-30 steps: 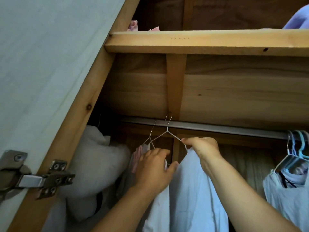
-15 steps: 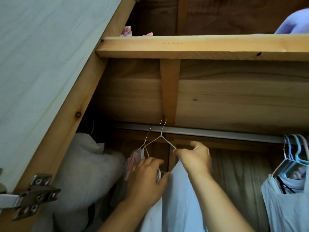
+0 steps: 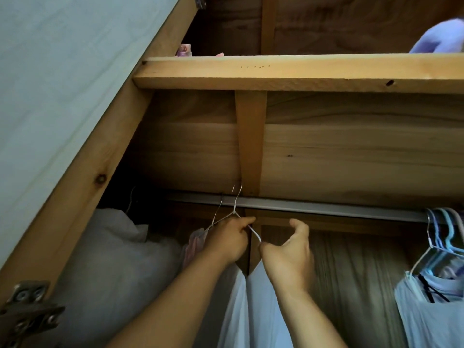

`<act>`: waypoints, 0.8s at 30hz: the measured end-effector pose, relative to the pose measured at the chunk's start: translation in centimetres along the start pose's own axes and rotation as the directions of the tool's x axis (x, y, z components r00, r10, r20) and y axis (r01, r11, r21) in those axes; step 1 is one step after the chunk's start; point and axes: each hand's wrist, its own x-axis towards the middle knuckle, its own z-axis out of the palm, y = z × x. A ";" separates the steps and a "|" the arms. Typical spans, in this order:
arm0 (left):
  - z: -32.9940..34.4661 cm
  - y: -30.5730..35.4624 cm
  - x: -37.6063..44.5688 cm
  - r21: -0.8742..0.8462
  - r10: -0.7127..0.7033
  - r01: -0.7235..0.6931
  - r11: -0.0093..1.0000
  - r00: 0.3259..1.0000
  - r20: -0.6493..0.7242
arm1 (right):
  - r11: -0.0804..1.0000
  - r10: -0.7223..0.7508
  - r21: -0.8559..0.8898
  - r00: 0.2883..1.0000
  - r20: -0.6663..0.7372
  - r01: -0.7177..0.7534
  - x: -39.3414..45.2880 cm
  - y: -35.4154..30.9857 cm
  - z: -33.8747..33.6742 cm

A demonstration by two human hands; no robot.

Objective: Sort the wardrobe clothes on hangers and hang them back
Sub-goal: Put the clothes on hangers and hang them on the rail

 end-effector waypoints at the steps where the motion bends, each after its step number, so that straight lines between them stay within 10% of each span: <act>1: 0.0 -0.2 0.4 0.006 -0.014 0.014 1.000 1.000 0.021 | 1.000 -0.020 -0.024 1.000 -0.003 0.020 0.0 0.1 -0.1; 10: 1.7 -1.8 2.0 -0.114 -0.001 0.004 0.993 0.999 0.033 | 0.929 -0.170 -0.326 0.985 0.042 0.175 -0.8 0.0 0.0; 17: 2.0 -3.9 2.4 -0.386 -0.094 0.096 0.917 0.995 0.024 | 0.943 -0.179 -0.270 0.980 0.088 0.196 -0.8 0.6 1.1; 24: 1.1 -5.1 3.3 -0.209 -0.170 0.169 0.963 0.985 0.014 | 0.984 -0.124 -0.113 0.984 0.126 0.138 -0.4 1.3 2.8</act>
